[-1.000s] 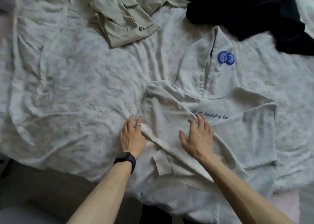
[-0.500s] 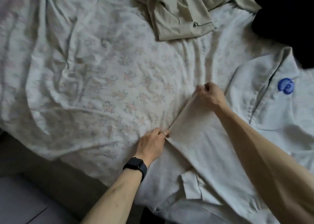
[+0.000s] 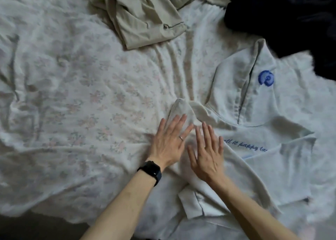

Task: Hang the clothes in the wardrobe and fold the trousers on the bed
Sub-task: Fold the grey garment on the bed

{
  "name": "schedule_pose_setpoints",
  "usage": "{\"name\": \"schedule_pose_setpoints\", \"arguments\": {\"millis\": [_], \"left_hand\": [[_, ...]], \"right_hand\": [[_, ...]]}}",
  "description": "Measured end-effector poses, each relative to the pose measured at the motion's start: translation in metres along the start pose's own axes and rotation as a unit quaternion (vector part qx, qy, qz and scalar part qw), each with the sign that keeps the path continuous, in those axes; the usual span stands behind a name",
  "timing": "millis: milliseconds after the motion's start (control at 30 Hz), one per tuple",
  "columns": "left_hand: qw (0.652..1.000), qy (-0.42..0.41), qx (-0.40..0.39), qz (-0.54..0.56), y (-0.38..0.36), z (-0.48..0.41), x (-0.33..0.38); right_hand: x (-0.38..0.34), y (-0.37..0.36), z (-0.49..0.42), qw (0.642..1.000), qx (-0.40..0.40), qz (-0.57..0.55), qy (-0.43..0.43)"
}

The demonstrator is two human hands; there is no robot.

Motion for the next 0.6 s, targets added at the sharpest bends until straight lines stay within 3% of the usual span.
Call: {"name": "schedule_pose_setpoints", "arguments": {"millis": [100, 200, 300, 400, 467, 600], "left_hand": [[0.993, -0.007, -0.077, -0.085, -0.028, -0.027, -0.027], [0.988, 0.050, -0.068, -0.132, -0.037, -0.045, -0.046], [0.991, 0.033, -0.031, -0.129, -0.036, -0.045, -0.019], [0.997, -0.030, -0.015, -0.070, -0.036, -0.027, 0.040], [0.996, -0.065, -0.057, -0.028, -0.048, -0.007, 0.094], [0.984, 0.026, -0.175, -0.003, -0.084, 0.018, 0.142]], "right_hand": [[0.053, -0.022, 0.045, 0.994, -0.078, 0.072, -0.017], [0.131, -0.021, 0.093, 0.978, -0.113, 0.143, -0.102], [0.164, -0.012, 0.125, 0.975, -0.104, 0.140, -0.140], [0.147, -0.013, 0.128, 0.991, -0.058, 0.077, -0.089], [0.146, -0.015, 0.139, 0.996, -0.054, 0.059, -0.040], [0.181, -0.011, 0.153, 0.995, -0.055, 0.070, -0.043]]}}
Point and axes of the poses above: each hand's wrist, its own z-axis away from the middle knuckle, its own y-axis out of the back of the hand, x = y × z, the point moved 6 cm from there along -z, towards the middle knuckle, and after that the axes turned 1 degree about x, right-handed, at the moved point
